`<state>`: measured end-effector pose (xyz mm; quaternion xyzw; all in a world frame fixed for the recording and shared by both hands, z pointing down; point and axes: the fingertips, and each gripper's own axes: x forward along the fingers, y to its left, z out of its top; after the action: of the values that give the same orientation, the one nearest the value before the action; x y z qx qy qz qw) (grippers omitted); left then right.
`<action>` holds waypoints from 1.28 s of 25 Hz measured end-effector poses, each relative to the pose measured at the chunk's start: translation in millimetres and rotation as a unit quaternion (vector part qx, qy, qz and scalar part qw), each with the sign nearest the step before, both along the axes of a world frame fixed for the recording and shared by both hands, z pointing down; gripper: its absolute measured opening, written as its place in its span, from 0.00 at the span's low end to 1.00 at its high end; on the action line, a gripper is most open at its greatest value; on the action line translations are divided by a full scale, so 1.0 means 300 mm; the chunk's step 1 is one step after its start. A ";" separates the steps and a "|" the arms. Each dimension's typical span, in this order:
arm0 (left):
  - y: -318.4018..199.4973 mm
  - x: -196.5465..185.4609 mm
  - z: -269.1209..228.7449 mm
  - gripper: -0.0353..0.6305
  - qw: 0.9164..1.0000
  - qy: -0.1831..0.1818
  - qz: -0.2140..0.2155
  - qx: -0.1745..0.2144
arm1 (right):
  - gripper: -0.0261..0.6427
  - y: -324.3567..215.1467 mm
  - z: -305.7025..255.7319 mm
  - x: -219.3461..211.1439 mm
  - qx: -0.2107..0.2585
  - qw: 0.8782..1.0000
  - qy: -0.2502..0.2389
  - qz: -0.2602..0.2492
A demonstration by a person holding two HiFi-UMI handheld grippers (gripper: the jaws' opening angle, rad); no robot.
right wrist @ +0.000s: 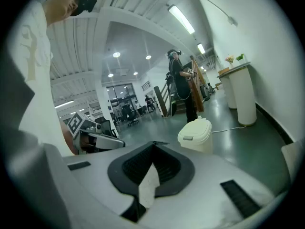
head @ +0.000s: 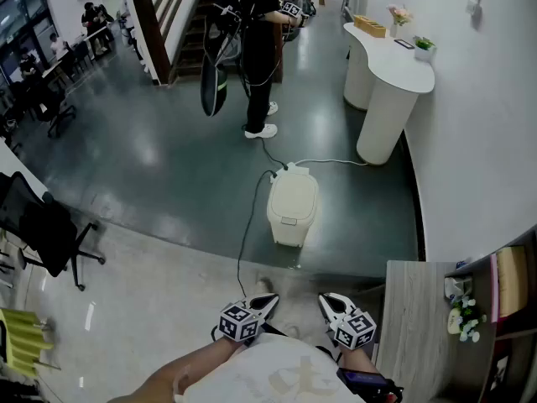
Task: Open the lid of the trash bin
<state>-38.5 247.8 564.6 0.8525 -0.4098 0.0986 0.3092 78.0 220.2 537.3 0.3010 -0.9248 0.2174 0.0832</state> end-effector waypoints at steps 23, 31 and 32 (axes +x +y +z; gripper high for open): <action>0.004 -0.001 -0.040 0.07 0.999 -0.009 -0.028 0.017 | 0.04 0.009 -0.007 0.040 0.007 1.000 -0.010 0.007; -0.003 -0.007 -0.038 0.07 0.999 -0.012 -0.045 0.012 | 0.04 -0.014 0.022 0.071 -0.007 1.000 -0.007 0.006; -0.005 -0.011 -0.037 0.07 0.999 -0.012 -0.046 0.010 | 0.04 -0.019 0.024 0.071 -0.008 1.000 -0.008 0.007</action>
<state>-41.7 246.2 553.7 0.8345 -0.4534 0.0900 0.2999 99.3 214.5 544.4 0.3050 -0.9215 0.2279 0.0769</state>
